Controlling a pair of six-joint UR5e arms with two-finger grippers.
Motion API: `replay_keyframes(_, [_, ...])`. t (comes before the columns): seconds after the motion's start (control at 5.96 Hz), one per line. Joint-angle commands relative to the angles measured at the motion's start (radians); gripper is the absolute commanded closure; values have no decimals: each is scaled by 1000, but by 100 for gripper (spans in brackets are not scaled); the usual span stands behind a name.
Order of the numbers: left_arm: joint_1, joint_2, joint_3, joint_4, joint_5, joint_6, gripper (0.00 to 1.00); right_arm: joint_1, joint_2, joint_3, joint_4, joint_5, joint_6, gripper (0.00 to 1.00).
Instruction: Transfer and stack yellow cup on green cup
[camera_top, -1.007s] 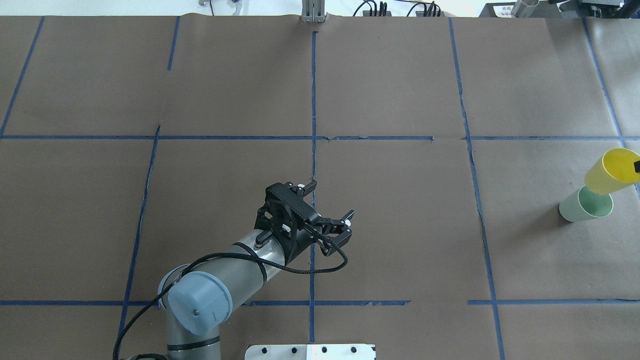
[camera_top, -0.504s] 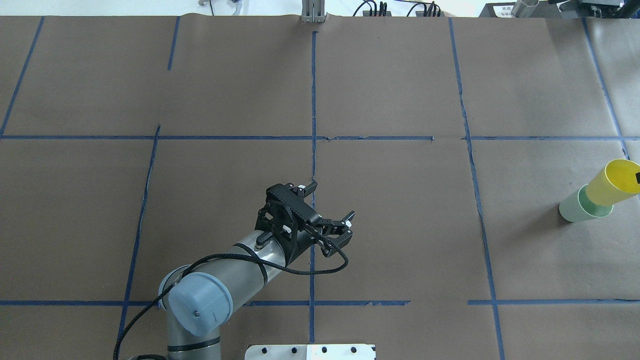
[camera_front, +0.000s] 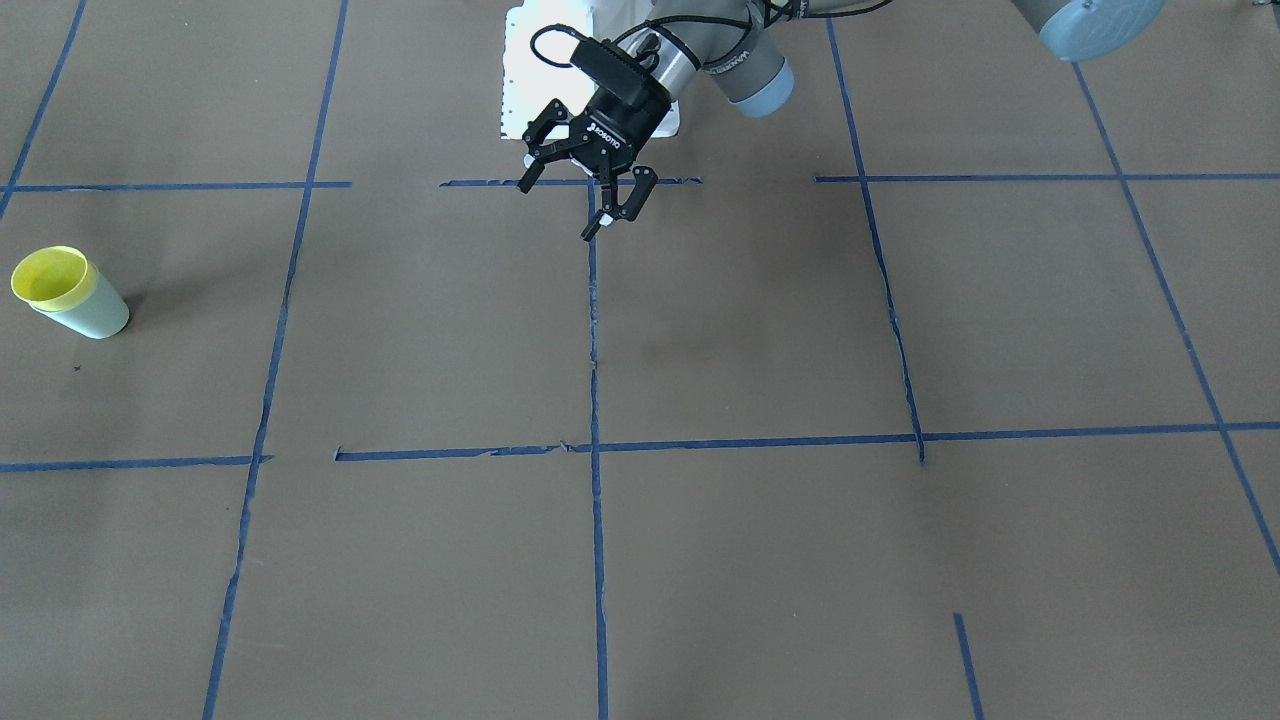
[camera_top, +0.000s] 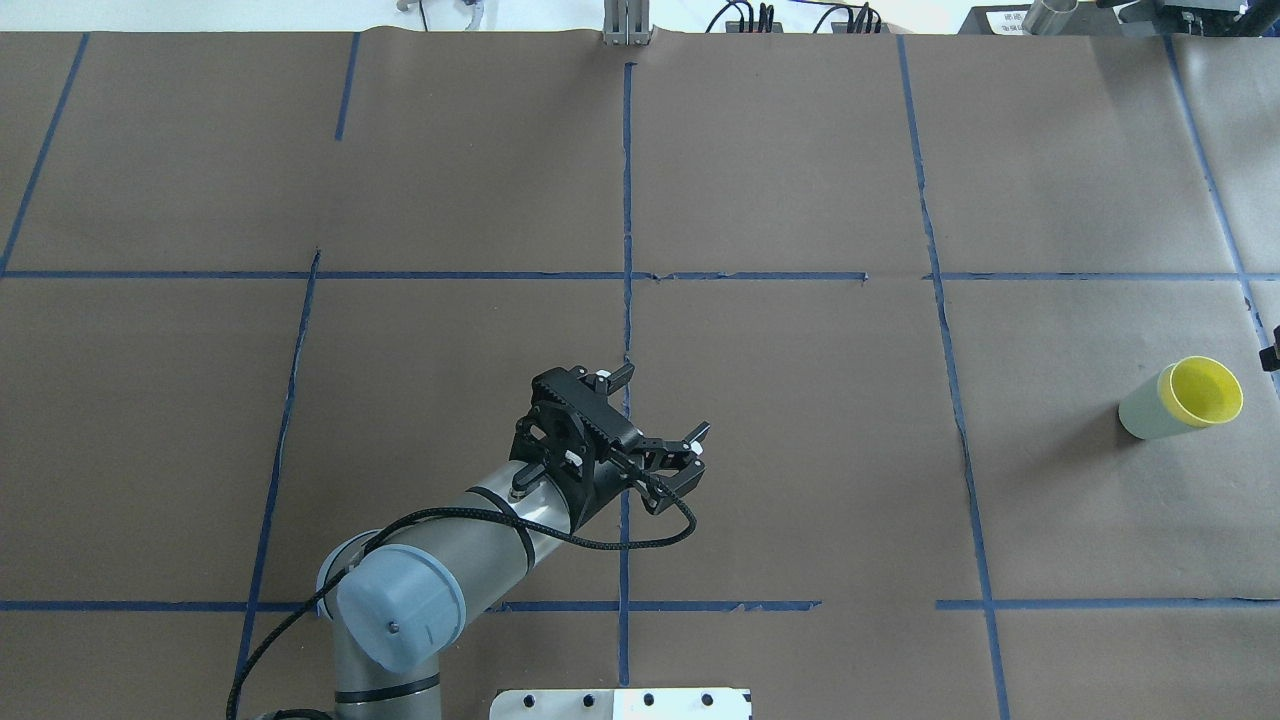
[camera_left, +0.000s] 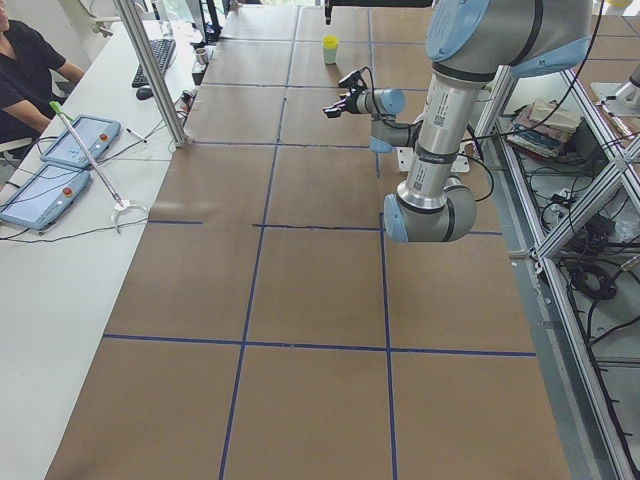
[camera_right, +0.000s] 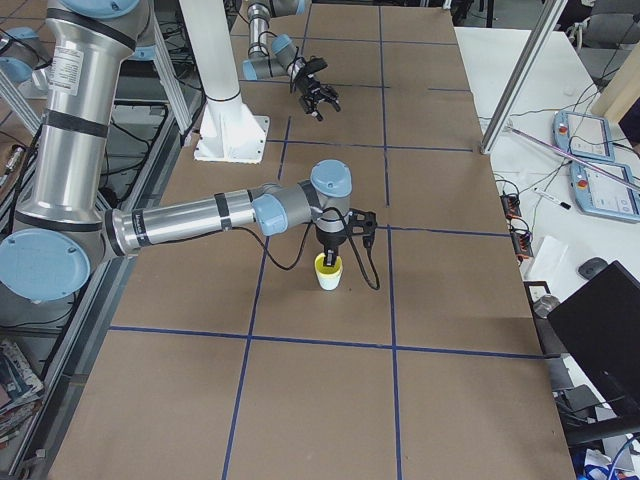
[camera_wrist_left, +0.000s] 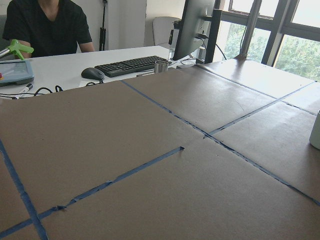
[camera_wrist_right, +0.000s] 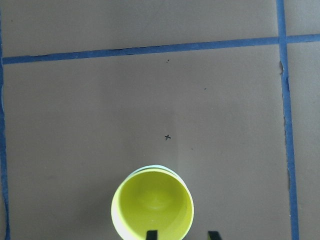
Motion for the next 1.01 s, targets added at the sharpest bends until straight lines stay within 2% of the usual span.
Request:
replay_keyframes(0.0, [0,-12,-1,2,-3,-2,0,0,-6,-2,0,7,-5,0])
replay_keyframes(0.17, [-2,-40,-12,18,-5,-6,0,-2,2,-2,1,5,-2,0])
replay_keyframes(0.34, [-12,-38,-15,122,-6,-15,0,-2,23,-5,1,0,-2,0])
replay_keyframes(0.5, [-64,-40,-29,228,-20,-179,0,-2,63,-13,1,-1,-2,0])
replay_keyframes(0.67, [-139,-37,-32,283,-176,-257,0,0,100,-12,1,-3,-2,0])
replay_keyframes(0.84, [-253,1,-31,288,-445,-328,0,26,128,-11,3,-6,-2,0])
